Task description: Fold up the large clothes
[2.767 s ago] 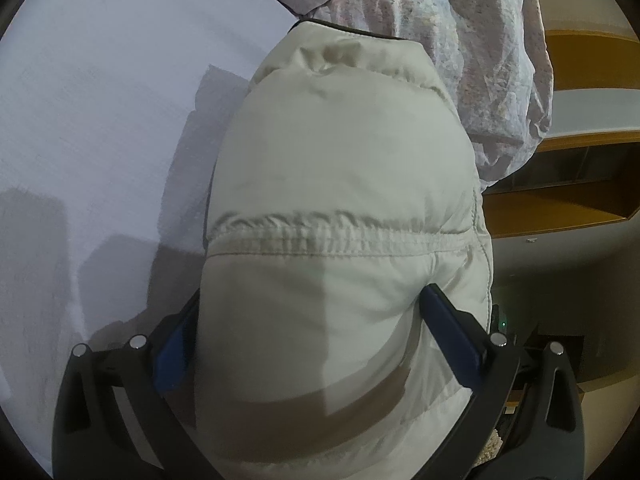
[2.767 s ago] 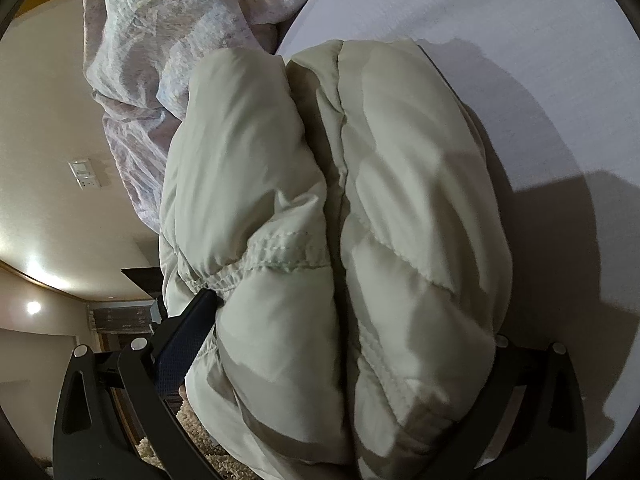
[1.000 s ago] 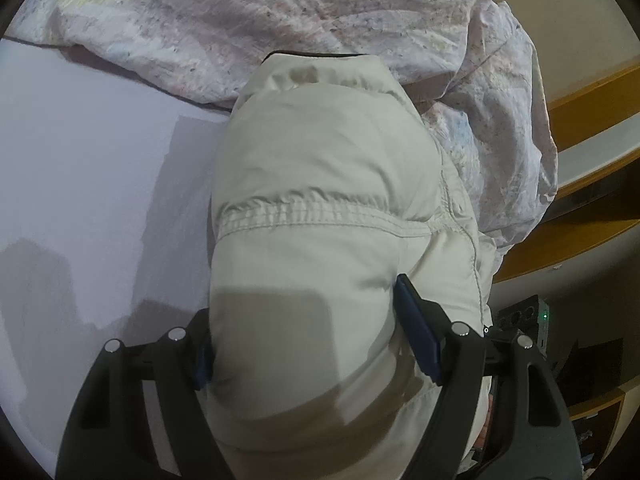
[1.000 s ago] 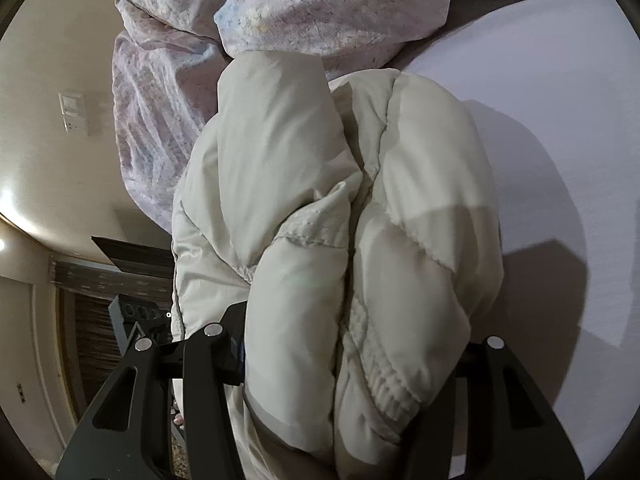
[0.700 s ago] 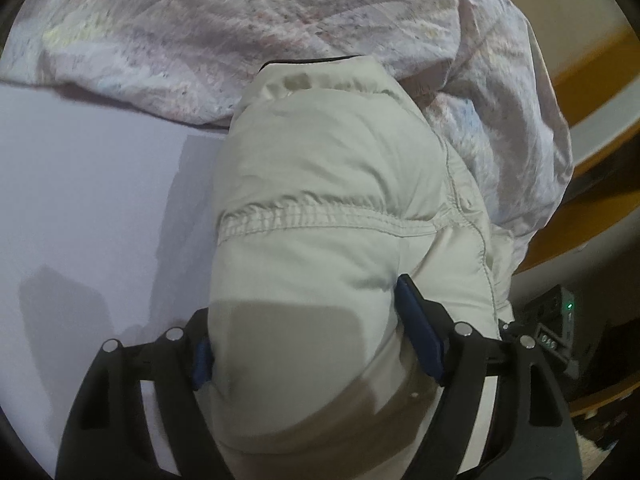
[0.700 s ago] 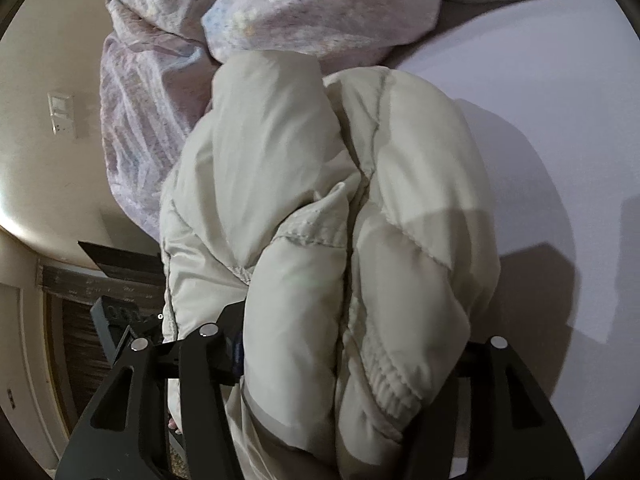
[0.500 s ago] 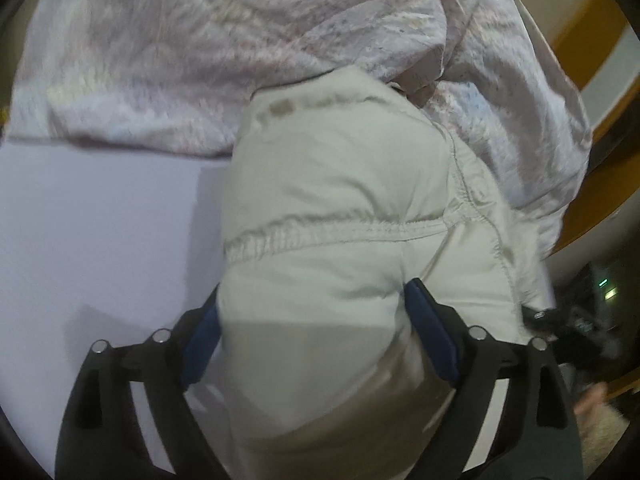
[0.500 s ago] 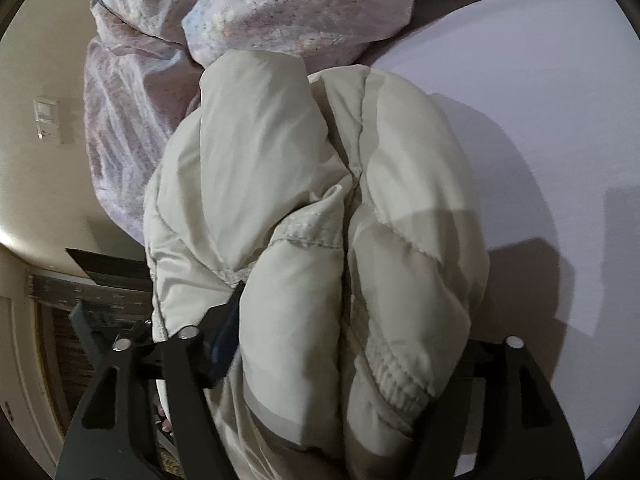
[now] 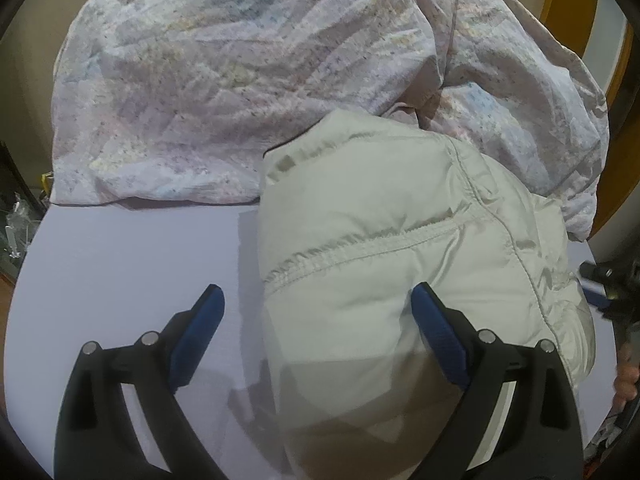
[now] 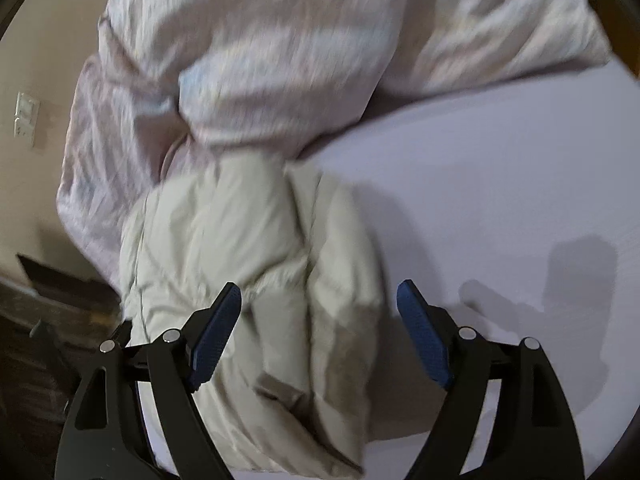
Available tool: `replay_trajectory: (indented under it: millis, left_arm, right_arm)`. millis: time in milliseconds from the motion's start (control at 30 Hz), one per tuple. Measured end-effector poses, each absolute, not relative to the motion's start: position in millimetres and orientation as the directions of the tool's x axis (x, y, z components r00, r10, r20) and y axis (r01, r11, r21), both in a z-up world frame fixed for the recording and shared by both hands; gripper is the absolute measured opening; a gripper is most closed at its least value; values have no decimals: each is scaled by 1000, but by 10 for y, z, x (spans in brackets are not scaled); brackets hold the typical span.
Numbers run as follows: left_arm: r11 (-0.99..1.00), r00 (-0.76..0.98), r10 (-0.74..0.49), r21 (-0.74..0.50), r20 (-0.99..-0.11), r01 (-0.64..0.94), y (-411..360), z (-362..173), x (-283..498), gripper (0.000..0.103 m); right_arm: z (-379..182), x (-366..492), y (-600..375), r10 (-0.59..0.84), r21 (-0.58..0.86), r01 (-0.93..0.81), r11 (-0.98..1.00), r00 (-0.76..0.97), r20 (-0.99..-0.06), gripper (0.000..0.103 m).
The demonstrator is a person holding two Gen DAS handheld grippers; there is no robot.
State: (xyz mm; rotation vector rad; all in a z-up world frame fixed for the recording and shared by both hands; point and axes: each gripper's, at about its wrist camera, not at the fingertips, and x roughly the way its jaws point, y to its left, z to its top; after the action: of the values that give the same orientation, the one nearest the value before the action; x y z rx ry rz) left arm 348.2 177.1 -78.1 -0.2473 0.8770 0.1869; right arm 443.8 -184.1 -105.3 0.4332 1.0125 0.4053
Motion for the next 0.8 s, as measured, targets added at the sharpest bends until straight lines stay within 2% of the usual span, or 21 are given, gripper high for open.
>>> replay_trajectory:
  millis: [167, 367, 467, 567, 667, 733, 800]
  left_arm:
    - [952, 651, 69, -146, -756, -270, 1745, -657, 3485, 94]
    - [952, 690, 58, -168, -721, -255, 1649, -512, 3567, 94]
    - [959, 693, 55, -155, -719, -236, 1558, -521, 3625, 94]
    - [970, 679, 62, -117, -731, -214, 1454, -606, 3690, 94]
    - [977, 673, 75, -82, -736, -198, 1367, -718, 3740, 94]
    - [977, 693, 88, -75, -715, -201, 1352, -742, 3746, 95]
    - [973, 696, 106, -70, -710, -220, 1365, -786, 3785, 101]
  right_arm:
    - [-697, 4420, -1562, 483, 423, -243, 873, 556, -676, 81]
    - [-652, 4364, -1009, 454, 261, -392, 882, 559, -694, 68]
    - [-729, 4354, -824, 437, 216, -419, 882, 553, -709, 63]
    - [-773, 4322, -736, 403, 153, -430, 890, 580, -708, 63]
    - [-709, 4262, -739, 425, 159, -436, 886, 628, -651, 57]
    - [-650, 4250, -714, 440, 158, -444, 882, 656, -614, 57]
    - [-677, 4310, -619, 404, 99, -444, 891, 674, -618, 58]
